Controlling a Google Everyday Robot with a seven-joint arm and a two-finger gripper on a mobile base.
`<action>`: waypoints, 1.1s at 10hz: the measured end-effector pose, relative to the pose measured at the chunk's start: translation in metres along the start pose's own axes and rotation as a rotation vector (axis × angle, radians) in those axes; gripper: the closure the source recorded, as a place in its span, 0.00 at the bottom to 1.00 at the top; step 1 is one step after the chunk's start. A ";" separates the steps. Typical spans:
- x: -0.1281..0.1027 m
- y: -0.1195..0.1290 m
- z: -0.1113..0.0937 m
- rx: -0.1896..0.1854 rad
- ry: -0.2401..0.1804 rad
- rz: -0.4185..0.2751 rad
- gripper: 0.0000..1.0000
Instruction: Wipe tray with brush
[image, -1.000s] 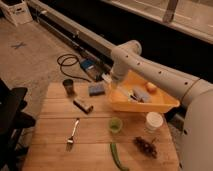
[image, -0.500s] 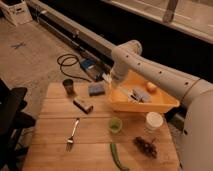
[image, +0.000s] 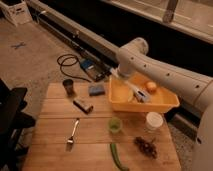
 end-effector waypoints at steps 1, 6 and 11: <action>0.005 -0.011 -0.002 0.021 -0.005 0.018 1.00; 0.039 -0.052 0.027 -0.109 -0.102 0.124 1.00; 0.064 -0.063 0.074 -0.230 -0.143 0.175 1.00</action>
